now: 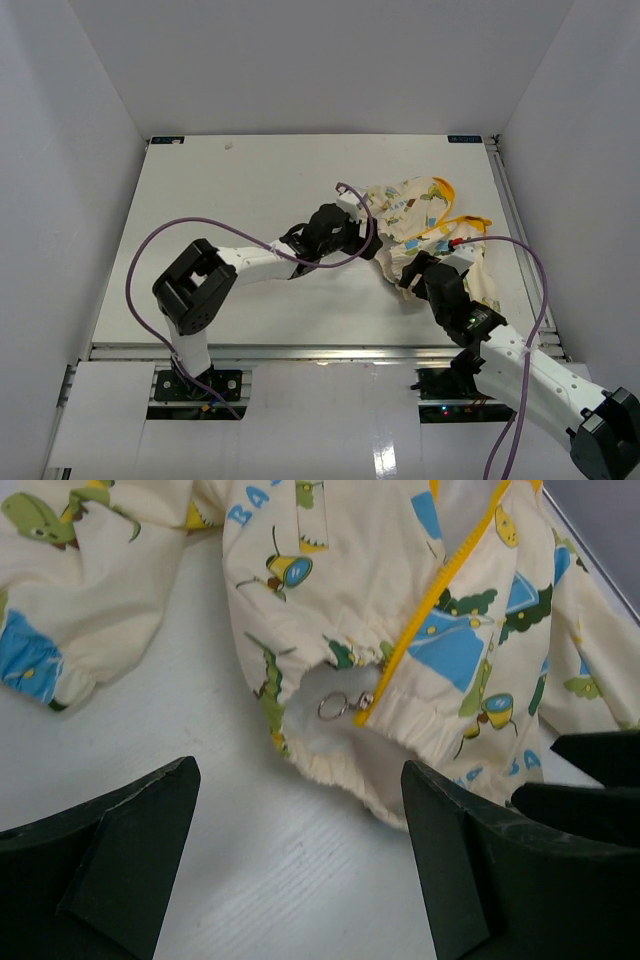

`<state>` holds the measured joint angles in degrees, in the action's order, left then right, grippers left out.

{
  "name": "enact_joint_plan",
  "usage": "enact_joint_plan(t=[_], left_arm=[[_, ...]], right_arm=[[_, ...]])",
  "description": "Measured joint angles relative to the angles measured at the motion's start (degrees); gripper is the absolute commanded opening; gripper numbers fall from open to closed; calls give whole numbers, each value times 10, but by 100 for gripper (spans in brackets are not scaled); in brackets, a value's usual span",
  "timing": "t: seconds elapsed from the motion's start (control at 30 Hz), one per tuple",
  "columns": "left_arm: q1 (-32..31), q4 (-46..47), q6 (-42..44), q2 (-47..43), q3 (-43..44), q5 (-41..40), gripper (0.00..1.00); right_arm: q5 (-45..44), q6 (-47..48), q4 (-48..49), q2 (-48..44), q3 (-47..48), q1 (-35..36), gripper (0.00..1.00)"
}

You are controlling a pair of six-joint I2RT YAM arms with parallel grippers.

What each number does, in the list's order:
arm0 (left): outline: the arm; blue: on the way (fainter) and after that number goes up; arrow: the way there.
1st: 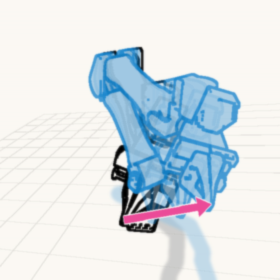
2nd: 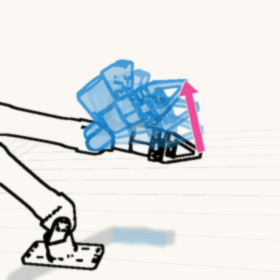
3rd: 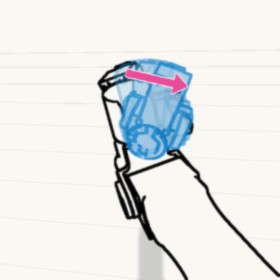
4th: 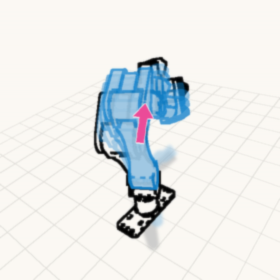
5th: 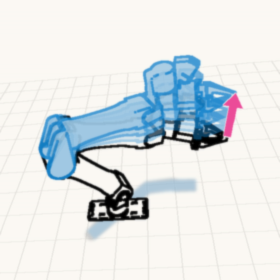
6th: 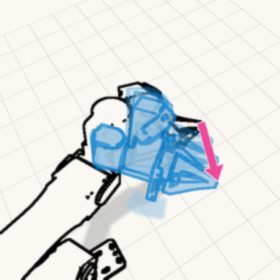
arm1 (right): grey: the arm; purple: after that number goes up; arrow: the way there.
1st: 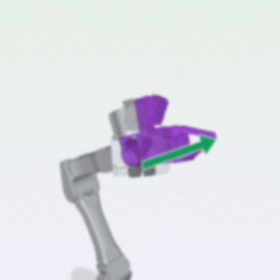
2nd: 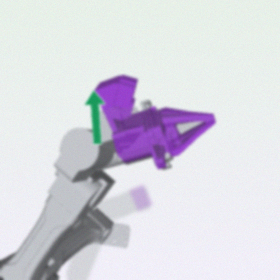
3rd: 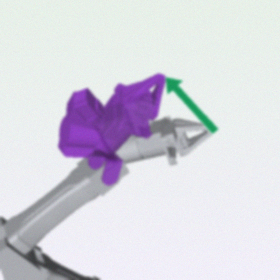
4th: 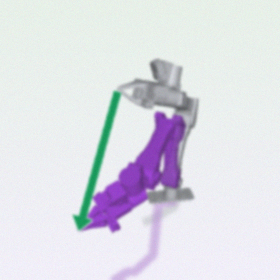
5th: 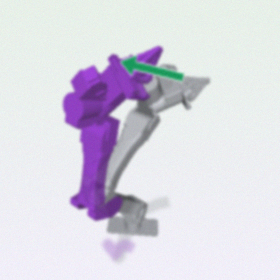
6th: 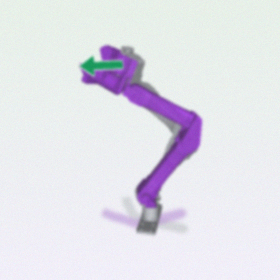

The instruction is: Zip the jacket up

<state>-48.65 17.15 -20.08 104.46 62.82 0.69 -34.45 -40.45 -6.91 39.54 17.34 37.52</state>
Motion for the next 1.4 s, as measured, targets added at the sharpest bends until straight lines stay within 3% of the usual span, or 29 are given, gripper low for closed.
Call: enact_joint_plan(t=[0.27, 0.33, 0.4, 0.47, 0.5, 0.57, 0.77, 1.2, 1.4], left_arm=[[35, -2, -2, 108, 99, 65, 89], [42, -1, -6, 129, 111, 81, 85], [47, 3, -12, 149, 119, 101, 71], [48, 10, -19, 167, 123, 127, 33], [48, 15, -23, 174, 123, 141, 30], [47, 21, -29, 180, 120, 163, 1], [46, 56, -40, 147, 62, 156, 0], [16, 90, -85, -182, -284, -84, 0], [-8, 104, -139, -308, -451, -180, 13]], right_arm=[[7, -1, 7, -66, -28, 0, 81], [8, 0, 6, -82, -37, 0, 81], [8, 1, 6, -90, -41, 0, 82], [7, 2, 6, -90, -41, 0, 82], [7, 3, 7, -88, -41, 0, 82], [7, 5, 7, -80, -41, 0, 81], [33, 22, 27, -42, -41, 0, 78], [140, 75, 125, 64, -41, 9, 72], [139, 83, 135, 117, -39, 23, 66]])
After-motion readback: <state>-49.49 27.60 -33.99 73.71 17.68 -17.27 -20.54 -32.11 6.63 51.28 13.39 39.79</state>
